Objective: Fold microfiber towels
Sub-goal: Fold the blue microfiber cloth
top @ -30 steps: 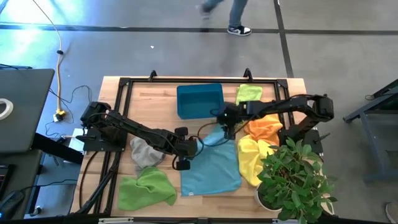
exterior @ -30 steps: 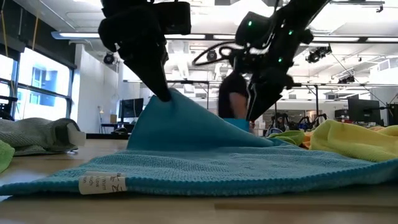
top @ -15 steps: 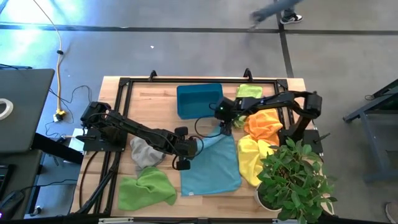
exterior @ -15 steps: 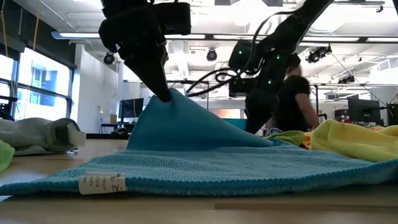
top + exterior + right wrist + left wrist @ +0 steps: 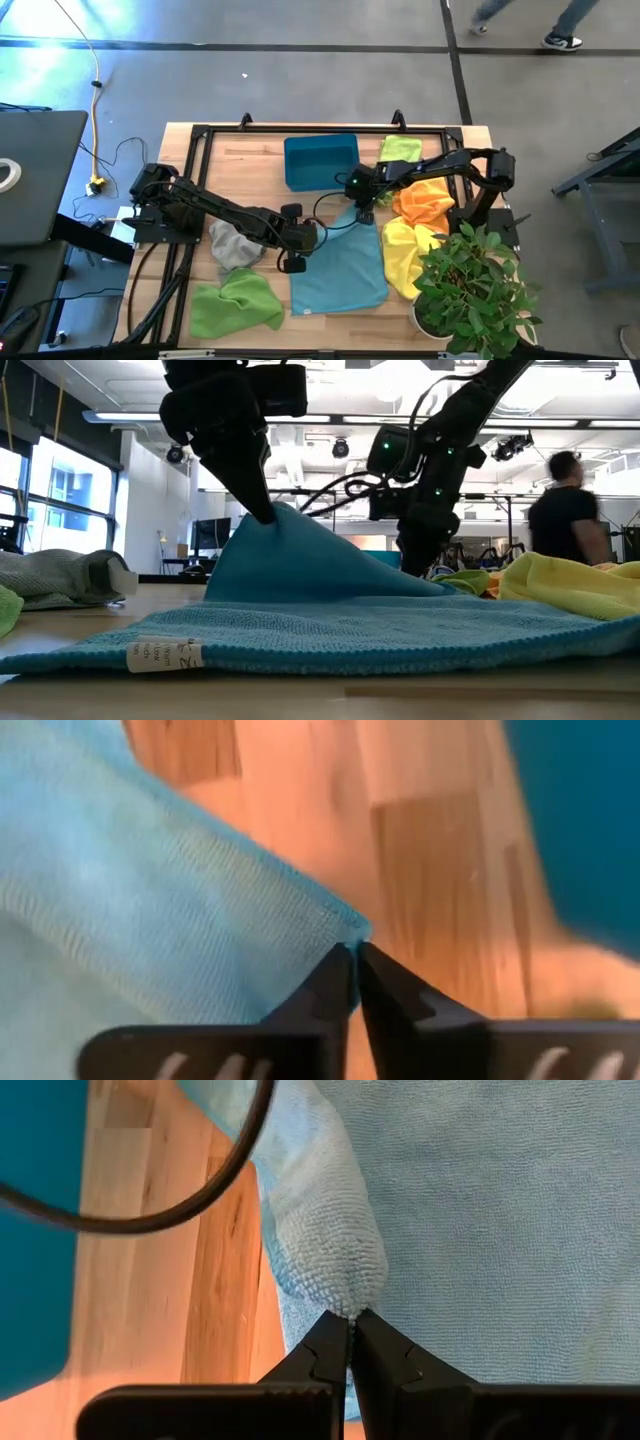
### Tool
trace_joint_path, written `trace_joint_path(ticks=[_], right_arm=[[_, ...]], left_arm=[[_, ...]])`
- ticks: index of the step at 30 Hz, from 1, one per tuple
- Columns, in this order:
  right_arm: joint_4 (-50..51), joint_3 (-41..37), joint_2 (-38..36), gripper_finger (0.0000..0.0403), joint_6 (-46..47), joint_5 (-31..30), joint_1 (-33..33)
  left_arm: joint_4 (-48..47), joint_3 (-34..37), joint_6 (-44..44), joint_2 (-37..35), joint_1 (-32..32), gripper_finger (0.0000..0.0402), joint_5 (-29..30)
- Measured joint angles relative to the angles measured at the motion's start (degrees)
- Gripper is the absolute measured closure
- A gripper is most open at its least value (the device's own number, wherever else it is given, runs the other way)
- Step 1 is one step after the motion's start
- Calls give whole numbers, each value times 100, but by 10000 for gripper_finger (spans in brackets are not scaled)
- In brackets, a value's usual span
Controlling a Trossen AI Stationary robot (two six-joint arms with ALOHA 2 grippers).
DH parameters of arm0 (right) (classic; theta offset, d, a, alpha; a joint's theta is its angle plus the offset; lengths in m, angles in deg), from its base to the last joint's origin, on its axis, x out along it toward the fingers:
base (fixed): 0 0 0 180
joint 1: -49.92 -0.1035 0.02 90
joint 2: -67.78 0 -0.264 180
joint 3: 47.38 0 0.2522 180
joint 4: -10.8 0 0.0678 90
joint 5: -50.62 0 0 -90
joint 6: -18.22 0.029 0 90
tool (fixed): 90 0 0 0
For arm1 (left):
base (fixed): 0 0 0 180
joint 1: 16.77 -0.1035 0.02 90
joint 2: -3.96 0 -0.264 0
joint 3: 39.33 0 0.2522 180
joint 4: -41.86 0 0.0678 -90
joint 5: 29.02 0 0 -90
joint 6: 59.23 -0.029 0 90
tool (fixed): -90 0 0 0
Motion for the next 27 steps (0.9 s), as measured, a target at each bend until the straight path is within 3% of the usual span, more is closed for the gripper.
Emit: trace_joint_path(ticks=[6,17,27], right_arm=[[509,0,-297,398,193,-300,-100],[825,0,-1423,402,635,-1091,-766],[1078,0,-1600,402,1458,-1179,-1780]], left_arm=[[-57,0,-1,0,0,400,57],[-564,0,-2,0,-119,400,965],[-543,0,0,0,-82,400,814]])
